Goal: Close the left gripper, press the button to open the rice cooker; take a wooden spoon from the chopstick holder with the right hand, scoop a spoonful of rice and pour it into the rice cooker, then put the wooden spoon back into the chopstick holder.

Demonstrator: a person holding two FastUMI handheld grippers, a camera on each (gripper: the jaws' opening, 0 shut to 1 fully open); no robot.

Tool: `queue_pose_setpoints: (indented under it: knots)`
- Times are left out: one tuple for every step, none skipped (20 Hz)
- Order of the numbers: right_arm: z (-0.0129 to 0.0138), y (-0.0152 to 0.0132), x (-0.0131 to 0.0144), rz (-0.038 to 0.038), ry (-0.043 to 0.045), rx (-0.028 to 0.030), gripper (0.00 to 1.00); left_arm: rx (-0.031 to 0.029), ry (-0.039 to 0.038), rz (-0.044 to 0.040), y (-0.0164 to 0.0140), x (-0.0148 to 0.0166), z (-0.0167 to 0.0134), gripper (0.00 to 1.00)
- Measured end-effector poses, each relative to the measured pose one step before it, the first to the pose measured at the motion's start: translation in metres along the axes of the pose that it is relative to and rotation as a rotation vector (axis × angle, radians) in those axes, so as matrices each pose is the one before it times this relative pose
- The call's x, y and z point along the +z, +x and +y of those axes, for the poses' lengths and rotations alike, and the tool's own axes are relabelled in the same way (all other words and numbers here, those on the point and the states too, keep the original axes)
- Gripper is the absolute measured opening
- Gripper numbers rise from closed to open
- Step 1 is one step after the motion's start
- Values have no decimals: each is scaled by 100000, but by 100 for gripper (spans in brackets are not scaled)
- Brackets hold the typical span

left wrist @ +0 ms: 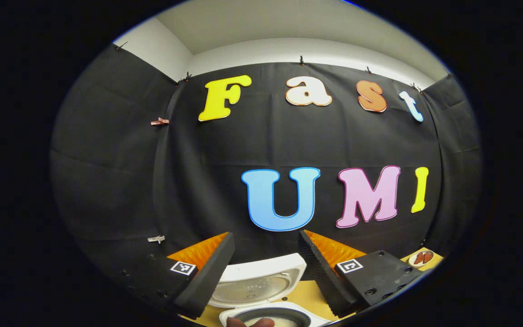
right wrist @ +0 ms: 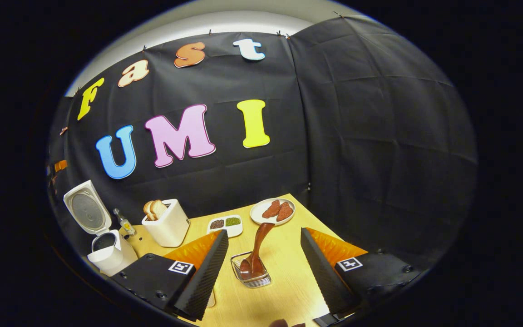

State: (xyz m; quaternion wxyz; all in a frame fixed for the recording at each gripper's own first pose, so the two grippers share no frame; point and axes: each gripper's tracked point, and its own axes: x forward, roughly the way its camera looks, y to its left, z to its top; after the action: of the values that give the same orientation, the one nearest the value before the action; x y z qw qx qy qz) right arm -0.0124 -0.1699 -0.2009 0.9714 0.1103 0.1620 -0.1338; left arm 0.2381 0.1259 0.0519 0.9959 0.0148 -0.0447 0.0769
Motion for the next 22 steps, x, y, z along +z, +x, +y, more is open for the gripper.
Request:
queue_pose_setpoints:
  knots:
    - [276,-743,541,-1427,-48,-423,98,1079,-507,1663,1232,-716,546,96]
    - [538,-726,1099,-1431,-412,-374,98,1029,-628,2309,1210,-681,381,97]
    - [124,-670,423,-1149,-923,-757,98,925,-479,1686,1248,-690,400,97]
    - [87,-547,109,-503,-1379,-491,98,1501,173,1477,1175,-618,375,96]
    - [14,-519,28,-216,-1064,-798,98,1661,475,2540,1207,-898,379,97]
    - [122,-462,-114,75,-724,-410,98,1309,602,1929,1029,-863,182,96]
    - [-10,-392,-203,741,-290,-392,98,678,1075,2458,1058,-935,-116,97]
    - [-59,-435,-161,655,-175,-388,98,632,1184,1556,773,-677,28,97]
    - [-40,-275,-137,380,-239,-279,98,898,1115,1885,788,-696,-12,96]
    - [-90,-180,-153,349,-369,-325,98,811,566,1771,526,-545,-54,97]
    - [83,-122,-181,530,-464,127,98,1492,738,1627,562,-573,110,96]
    - [26,-126,-176,663,-561,104,98,1969,952,2319,335,-783,230,96]
    - [-17,-50,-245,725,-537,103,98,1321,-21,3321,20,-1081,334,96]
    - [15,54,13,319,-98,101,98,584,-3181,-1862,-292,264,58,98]
    - [112,18,-24,224,389,436,99,-226,-2590,2415,-114,-384,-153,100]
    - [133,85,-68,242,744,639,98,91,-3421,1003,-599,-105,-115,99]
    - [283,111,-60,277,822,1019,98,-414,-556,516,-699,-434,-189,100]
    - [398,187,-31,152,757,1277,98,-3,1010,1210,-723,-332,-168,100]
    - [271,135,-29,211,418,1062,98,270,-84,395,-875,-481,-249,100]
    - [250,220,-9,120,120,1100,98,165,-580,1310,-1016,-603,-310,100]
    - [299,157,-64,261,-65,1022,98,281,-301,1045,-985,-450,-363,100]
    - [235,140,6,168,-140,1150,98,423,-33,926,-1063,-618,-293,100]
